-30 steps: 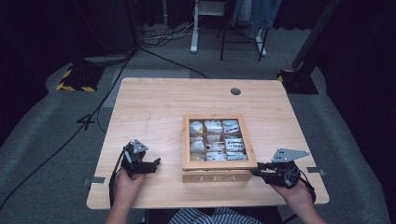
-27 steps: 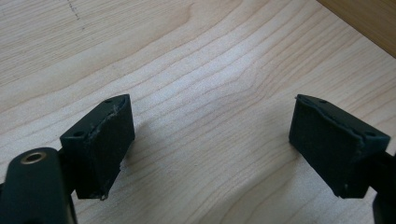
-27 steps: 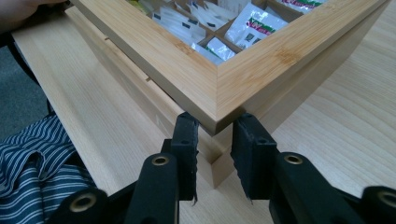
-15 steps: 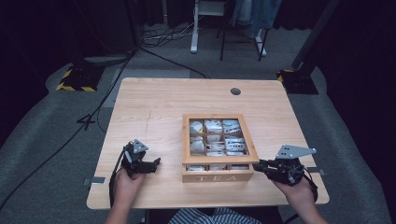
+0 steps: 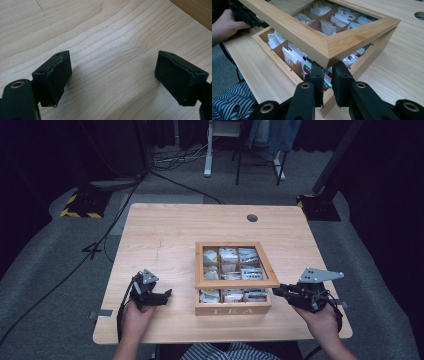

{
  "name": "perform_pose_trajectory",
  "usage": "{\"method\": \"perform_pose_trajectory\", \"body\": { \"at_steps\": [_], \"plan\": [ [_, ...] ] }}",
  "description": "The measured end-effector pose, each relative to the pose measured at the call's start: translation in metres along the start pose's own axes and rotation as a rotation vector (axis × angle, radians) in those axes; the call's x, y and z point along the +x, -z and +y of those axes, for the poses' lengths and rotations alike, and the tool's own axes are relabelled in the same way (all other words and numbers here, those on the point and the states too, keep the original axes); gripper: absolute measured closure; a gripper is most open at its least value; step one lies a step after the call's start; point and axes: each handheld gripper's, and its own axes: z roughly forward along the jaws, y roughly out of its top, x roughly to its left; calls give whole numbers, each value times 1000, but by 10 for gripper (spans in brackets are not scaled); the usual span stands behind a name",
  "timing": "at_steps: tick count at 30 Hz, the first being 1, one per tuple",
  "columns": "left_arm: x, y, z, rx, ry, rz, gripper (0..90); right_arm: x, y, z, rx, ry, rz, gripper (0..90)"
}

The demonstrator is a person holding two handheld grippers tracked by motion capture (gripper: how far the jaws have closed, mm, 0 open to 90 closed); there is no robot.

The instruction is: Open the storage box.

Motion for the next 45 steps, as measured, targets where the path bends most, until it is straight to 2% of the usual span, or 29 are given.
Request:
{"method": "perform_pose_trajectory", "body": {
  "at_steps": [10,16,20,24,28,32,41,43,45],
  "plan": [
    [1,-1,2,-1,2,-1,150,-2,3,11,-23,-3,-16,795],
    [1,-2,3,0,-2,4,150,-4,3,20,-45,-32,-12,794],
    [1,-3,3,2,2,0,150,-4,4,24,-57,-35,-12,794],
    [1,-3,3,0,3,1,152,-4,4,27,-93,-32,-7,794],
    [1,-3,3,0,2,1,154,-2,2,29,-124,3,-29,794],
    [0,-3,3,-1,2,1,154,2,2,29,-169,49,-85,807],
    [0,-2,3,2,-1,4,154,5,1,31,-223,83,-144,844],
    [0,-3,3,0,2,3,154,6,1,34,-252,88,-154,860],
    [0,-3,3,0,1,3,154,6,0,35,-251,98,-160,866]
  ]
}}
